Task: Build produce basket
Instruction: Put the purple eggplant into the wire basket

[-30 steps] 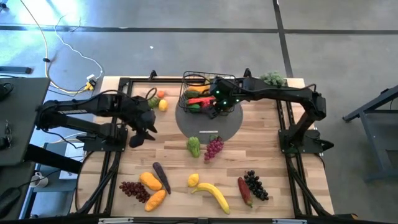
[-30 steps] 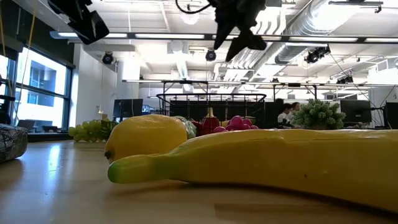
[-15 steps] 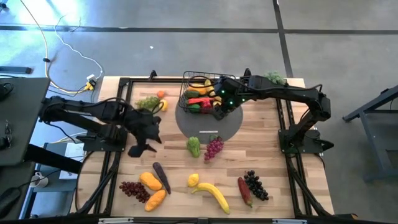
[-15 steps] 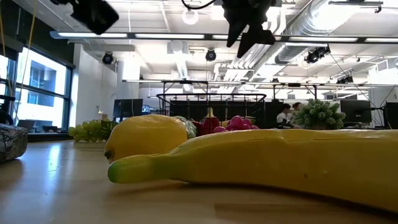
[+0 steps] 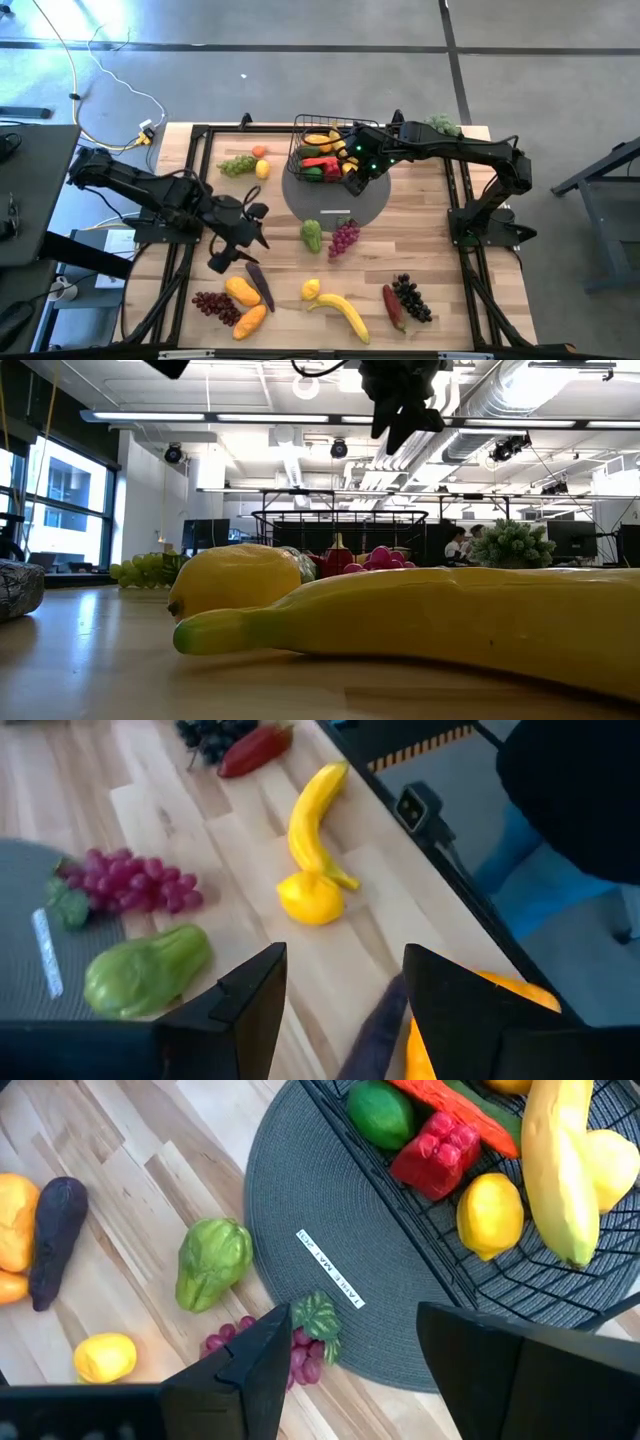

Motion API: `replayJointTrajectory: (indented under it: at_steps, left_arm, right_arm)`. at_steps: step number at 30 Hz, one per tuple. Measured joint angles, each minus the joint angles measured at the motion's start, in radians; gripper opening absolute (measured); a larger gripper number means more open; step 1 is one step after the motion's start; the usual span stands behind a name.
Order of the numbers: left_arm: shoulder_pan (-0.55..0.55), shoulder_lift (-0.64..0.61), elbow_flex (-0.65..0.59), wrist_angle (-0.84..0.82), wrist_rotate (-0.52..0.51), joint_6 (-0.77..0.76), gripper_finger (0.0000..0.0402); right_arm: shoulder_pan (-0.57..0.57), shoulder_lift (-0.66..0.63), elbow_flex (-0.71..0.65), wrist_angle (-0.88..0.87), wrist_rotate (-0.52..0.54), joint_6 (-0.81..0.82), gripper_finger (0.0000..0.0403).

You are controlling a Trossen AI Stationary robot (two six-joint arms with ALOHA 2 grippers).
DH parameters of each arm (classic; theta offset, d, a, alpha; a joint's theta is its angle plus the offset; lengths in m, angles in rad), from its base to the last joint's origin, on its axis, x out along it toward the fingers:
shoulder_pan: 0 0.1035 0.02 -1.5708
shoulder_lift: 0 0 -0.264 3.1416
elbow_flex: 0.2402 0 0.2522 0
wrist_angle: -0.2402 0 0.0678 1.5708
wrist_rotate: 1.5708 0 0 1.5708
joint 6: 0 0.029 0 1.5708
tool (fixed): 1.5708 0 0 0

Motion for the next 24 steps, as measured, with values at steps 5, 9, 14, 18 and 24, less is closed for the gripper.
replayJointTrajectory:
  at_steps: [5, 9, 14, 18, 24]
  left_arm:
    - [-0.057, 0.074, -0.001, 0.018, -0.044, 0.033, 0.0193]
    - [-0.095, 0.146, -0.001, 0.025, -0.053, 0.072, 0.0193]
    - [-0.132, 0.238, 0.0, 0.069, -0.052, 0.08, 0.0193]
    - [-0.157, 0.303, -0.001, 0.101, -0.052, 0.08, 0.0193]
    - [-0.196, 0.38, 0.0, 0.116, -0.053, 0.08, 0.0193]
  right_arm:
    - [0.0, 0.0, 0.0, -0.004, 0.0, 0.0, 0.0197]
    - [0.0, 0.0, 0.0, -0.004, 0.0, 0.0, 0.0197]
    - [0.0, 0.001, -0.001, -0.007, 0.0, 0.0, 0.0197]
    - [0.0, 0.001, -0.001, -0.011, 0.0, 0.0, 0.0197]
    - [0.0, 0.002, -0.002, -0.016, 0.0, 0.0, 0.0197]
